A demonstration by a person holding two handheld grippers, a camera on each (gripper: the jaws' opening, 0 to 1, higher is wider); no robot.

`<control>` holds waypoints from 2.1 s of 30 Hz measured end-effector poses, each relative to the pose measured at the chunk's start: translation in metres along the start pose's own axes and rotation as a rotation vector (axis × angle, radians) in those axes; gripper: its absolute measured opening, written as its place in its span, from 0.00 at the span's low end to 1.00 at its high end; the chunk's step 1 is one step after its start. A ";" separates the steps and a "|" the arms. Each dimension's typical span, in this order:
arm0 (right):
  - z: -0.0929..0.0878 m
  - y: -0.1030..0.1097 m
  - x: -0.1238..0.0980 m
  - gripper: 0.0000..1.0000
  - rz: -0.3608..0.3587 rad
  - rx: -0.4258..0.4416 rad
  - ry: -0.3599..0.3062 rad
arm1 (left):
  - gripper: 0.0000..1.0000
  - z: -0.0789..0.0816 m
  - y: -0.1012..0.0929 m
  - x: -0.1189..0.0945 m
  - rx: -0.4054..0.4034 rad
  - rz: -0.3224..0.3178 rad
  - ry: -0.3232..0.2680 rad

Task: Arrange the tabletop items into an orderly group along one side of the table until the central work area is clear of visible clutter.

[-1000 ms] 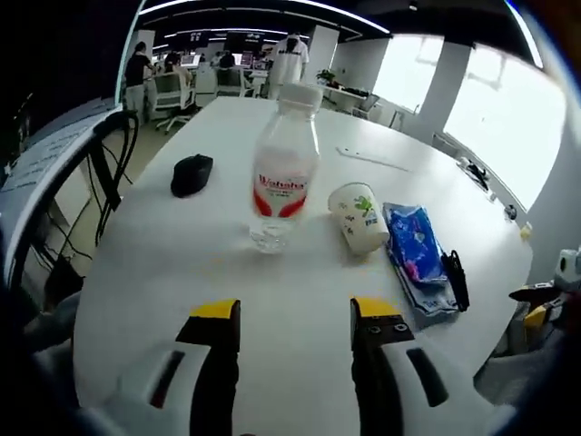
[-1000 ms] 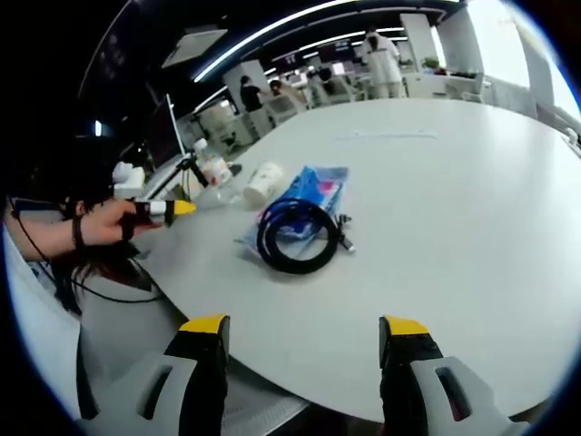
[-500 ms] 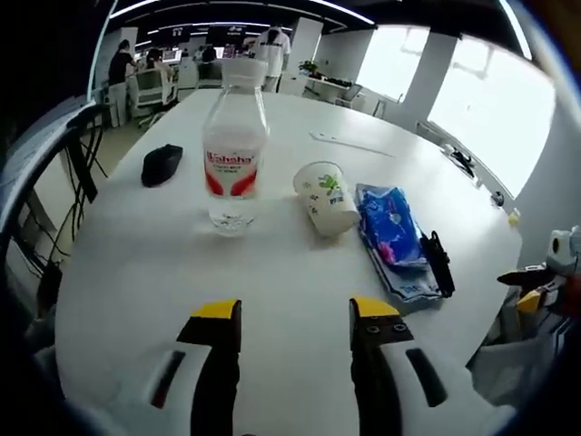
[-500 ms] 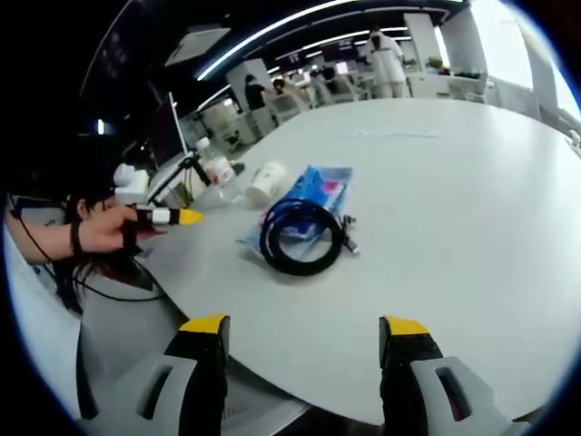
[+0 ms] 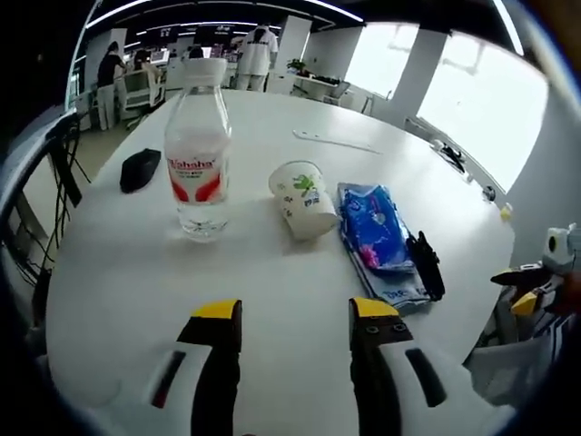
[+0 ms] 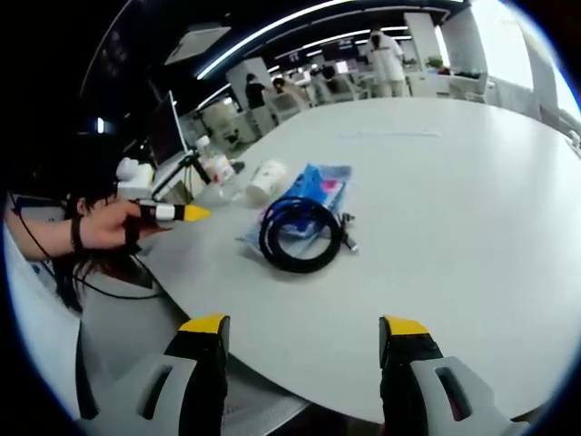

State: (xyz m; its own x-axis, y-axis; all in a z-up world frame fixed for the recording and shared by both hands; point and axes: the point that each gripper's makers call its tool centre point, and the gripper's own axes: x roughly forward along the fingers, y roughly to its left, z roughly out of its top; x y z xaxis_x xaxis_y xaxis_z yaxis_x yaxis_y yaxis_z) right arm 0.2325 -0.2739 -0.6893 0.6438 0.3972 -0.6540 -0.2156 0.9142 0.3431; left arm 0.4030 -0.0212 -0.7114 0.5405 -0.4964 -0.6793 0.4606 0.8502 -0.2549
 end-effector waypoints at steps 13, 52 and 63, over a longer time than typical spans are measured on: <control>0.002 0.002 0.001 0.68 0.002 -0.006 0.000 | 0.46 0.011 -0.011 0.009 0.007 -0.025 -0.005; -0.004 -0.002 0.000 0.68 -0.004 0.012 0.003 | 0.45 0.019 -0.023 0.019 -0.020 -0.043 -0.013; -0.006 0.000 -0.001 0.67 -0.006 0.017 0.004 | 0.45 0.017 -0.018 0.016 -0.026 -0.038 -0.013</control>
State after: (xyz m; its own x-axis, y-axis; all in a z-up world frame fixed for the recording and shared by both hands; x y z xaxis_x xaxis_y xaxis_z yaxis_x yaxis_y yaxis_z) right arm 0.2276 -0.2738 -0.6933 0.6424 0.3917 -0.6587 -0.1990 0.9153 0.3501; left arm 0.4155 -0.0472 -0.7061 0.5321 -0.5302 -0.6601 0.4624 0.8351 -0.2980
